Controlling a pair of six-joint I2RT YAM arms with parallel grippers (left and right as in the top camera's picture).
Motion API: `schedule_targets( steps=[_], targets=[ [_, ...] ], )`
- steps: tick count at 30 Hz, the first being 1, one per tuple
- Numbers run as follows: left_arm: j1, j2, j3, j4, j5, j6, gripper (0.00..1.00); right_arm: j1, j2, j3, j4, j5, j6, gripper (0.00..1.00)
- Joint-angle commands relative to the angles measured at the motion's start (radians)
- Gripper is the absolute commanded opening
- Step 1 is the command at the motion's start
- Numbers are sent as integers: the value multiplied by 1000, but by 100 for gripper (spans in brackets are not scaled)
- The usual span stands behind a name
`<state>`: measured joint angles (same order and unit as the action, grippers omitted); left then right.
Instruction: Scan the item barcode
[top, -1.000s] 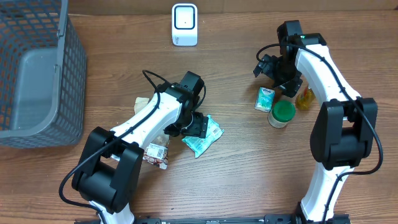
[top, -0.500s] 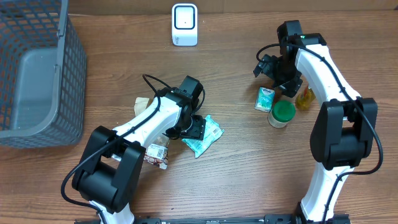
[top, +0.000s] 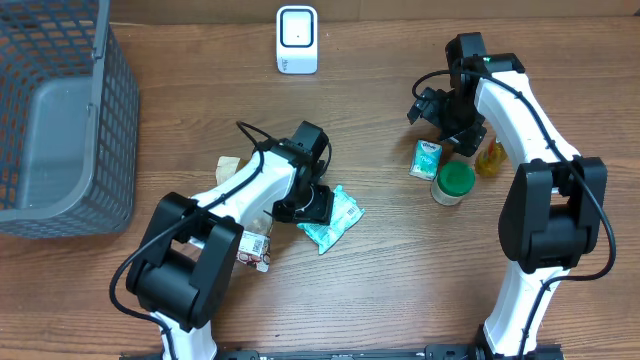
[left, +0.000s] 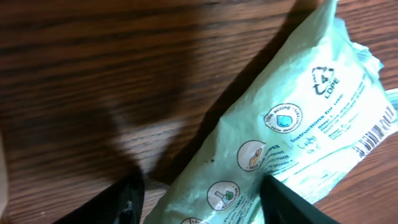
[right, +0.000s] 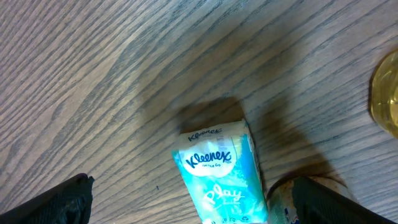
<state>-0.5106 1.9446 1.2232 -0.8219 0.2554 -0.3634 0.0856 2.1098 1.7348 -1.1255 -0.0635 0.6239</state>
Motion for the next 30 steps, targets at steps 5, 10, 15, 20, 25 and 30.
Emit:
schedule_targets(
  steps=[5,10,15,20,25,30],
  targets=[
    [-20,95,-34,11,8,9,55,-4,-22,27,3,-2,-4,100],
    [-14,95,-33,9,11,9,56,-4,-22,27,3,-2,-4,100],
    [27,95,26,-76,69,82,66,-4,-22,27,3,-2,-4,100],
    [77,95,77,-150,206,192,70,-4,-22,27,3,-2,-4,100],
    [96,95,73,-150,262,237,72,-4,-22,27,3,-2,-4,100],
    [89,95,70,-127,262,235,72,-4,-22,27,3,-2,-4,100]
  ],
)
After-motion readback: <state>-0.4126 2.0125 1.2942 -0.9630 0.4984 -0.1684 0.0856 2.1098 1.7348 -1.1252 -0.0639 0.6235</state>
